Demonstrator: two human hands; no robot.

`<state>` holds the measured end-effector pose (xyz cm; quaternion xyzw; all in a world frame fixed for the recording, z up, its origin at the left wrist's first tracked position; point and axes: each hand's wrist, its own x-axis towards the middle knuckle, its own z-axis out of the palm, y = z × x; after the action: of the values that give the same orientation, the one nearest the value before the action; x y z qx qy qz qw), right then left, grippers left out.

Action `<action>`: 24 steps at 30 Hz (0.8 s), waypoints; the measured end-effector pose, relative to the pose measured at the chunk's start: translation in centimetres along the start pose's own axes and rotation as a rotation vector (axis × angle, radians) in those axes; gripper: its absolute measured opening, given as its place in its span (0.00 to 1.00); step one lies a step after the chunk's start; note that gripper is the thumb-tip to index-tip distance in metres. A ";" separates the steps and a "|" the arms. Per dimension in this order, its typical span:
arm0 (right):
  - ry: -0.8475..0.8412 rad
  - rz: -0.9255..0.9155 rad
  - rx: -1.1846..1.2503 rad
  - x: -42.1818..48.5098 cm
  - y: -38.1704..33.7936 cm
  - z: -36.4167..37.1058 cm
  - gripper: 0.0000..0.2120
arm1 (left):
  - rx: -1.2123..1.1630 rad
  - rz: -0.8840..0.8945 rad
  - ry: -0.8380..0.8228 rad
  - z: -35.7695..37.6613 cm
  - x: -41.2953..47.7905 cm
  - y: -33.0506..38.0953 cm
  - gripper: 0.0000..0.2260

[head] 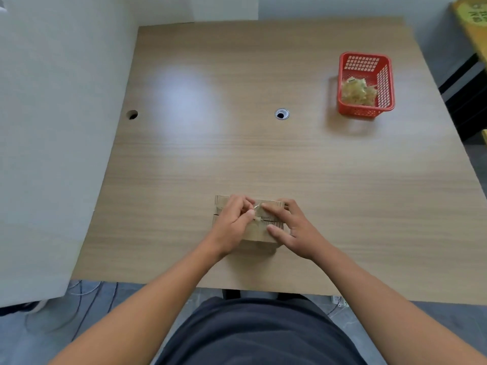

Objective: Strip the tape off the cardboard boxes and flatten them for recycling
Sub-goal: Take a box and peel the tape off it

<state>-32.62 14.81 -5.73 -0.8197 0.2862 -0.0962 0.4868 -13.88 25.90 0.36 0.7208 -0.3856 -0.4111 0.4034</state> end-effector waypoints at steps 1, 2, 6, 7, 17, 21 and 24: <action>-0.006 -0.009 -0.028 0.2 0.0 0.0 0.27 | -0.040 -0.039 0.034 0.1 -0.2 0.1 0.09; -0.012 -0.026 -0.066 0.3 -0.1 0.0 0.28 | -0.056 -0.079 0.070 0.2 -0.4 0.0 0.11; -0.033 -0.127 -0.173 -0.3 0.3 0.3 0.37 | 0.091 -0.123 0.261 1.1 -0.1 -0.5 0.12; -0.049 -0.142 -0.171 -0.4 0.5 0.2 0.40 | 0.090 -0.130 0.289 1.4 -0.1 -0.2 0.14; -0.080 -0.251 -0.137 0.8 0.2 -1.3 0.54 | 0.471 -0.139 0.363 2.3 0.3 1.4 0.16; 0.033 -0.386 -0.234 2.2 -0.5 -2.8 0.48 | 0.593 0.114 0.555 2.9 0.3 2.4 0.09; 0.181 -0.531 -0.331 3.3 -0.2 -3.7 0.47 | 0.578 0.273 0.735 4.0 1.0 2.7 0.06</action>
<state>-31.42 10.24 -4.06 -0.9218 0.1163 -0.2447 0.2774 -17.73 22.90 1.15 0.8436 -0.4070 0.0514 0.3465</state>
